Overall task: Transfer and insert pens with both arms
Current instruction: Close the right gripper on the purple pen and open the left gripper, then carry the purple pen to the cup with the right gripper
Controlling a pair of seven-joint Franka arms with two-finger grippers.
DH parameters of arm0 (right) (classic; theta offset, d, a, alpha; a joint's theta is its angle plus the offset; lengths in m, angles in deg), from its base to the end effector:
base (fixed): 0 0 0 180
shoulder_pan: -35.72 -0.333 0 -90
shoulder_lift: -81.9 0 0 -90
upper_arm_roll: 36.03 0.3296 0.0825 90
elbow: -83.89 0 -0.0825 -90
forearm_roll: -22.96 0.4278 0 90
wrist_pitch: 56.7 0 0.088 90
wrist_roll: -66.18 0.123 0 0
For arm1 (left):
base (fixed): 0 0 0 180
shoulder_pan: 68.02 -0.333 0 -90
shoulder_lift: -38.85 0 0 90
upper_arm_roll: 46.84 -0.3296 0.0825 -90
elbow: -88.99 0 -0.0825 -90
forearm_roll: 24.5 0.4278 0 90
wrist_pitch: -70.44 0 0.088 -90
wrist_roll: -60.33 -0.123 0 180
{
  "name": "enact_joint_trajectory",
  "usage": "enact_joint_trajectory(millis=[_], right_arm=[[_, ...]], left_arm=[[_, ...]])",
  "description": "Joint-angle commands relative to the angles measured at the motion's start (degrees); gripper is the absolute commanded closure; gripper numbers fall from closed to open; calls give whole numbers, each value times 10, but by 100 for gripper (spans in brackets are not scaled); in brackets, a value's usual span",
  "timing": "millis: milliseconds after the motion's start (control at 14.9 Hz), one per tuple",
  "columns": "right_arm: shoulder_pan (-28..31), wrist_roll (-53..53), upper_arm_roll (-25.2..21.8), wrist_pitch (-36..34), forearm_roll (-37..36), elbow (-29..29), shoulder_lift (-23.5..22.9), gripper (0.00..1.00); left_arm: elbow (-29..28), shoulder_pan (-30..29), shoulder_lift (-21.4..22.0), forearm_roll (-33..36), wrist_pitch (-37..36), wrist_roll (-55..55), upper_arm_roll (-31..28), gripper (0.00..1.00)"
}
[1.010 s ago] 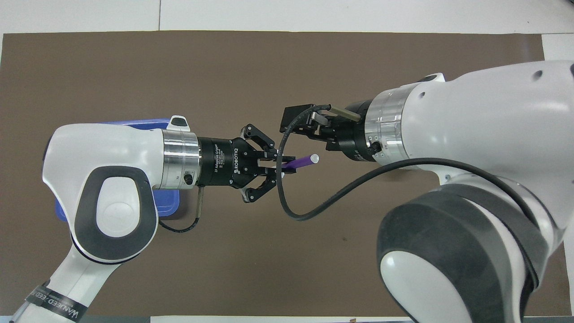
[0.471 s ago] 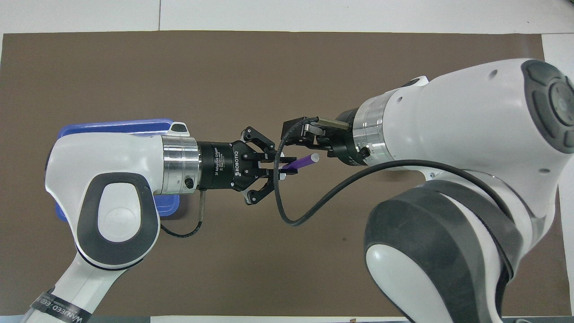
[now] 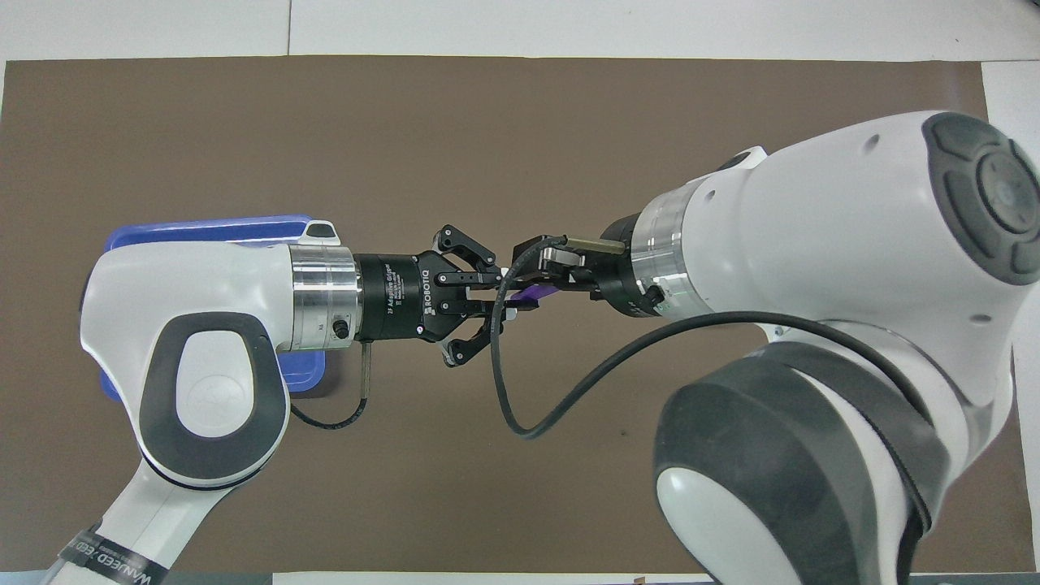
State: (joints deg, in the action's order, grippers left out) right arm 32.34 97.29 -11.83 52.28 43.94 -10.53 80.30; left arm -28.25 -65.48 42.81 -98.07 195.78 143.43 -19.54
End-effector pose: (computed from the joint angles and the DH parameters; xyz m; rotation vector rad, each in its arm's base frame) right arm 0.5534 0.3209 0.6049 -2.7018 0.1940 -0.0214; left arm 0.5051 -0.3498 0.4986 1.5201 1.6137 -0.9734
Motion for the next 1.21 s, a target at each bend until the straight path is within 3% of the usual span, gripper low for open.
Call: enact_joint_trajectory(millis=[0, 67, 539, 606, 673, 741, 1010, 1145], right_arm=[[7, -3, 8, 0, -7, 5, 1, 91], [7, -3, 8, 3, -6, 5, 1, 100], [7, -2, 8, 27, -7, 5, -1, 100], [7, -2, 8, 27, -8, 5, 0, 100], [7, -4, 8, 27, -8, 5, 0, 100], [7, -7, 8, 27, -11, 3, 0, 100], [14, -59, -6, 26, -65, -34, 12, 100], [14, -123, -41, 26, -88, -61, 19, 100]], left_arm=[[-19, 5, 21, -17, 11, 5, -5, 100], [-19, 5, 21, -17, 11, 5, -5, 100], [-19, 5, 22, -18, 12, 5, -5, 100], [-17, 5, 24, -18, 16, 6, -5, 29], [-18, 5, 31, -18, 28, 12, -5, 4], [-19, 5, 34, -18, 36, 21, -5, 0], [-19, 4, 34, -16, 38, 29, -6, 0], [-21, -6, 33, -11, 36, 27, -8, 0]])
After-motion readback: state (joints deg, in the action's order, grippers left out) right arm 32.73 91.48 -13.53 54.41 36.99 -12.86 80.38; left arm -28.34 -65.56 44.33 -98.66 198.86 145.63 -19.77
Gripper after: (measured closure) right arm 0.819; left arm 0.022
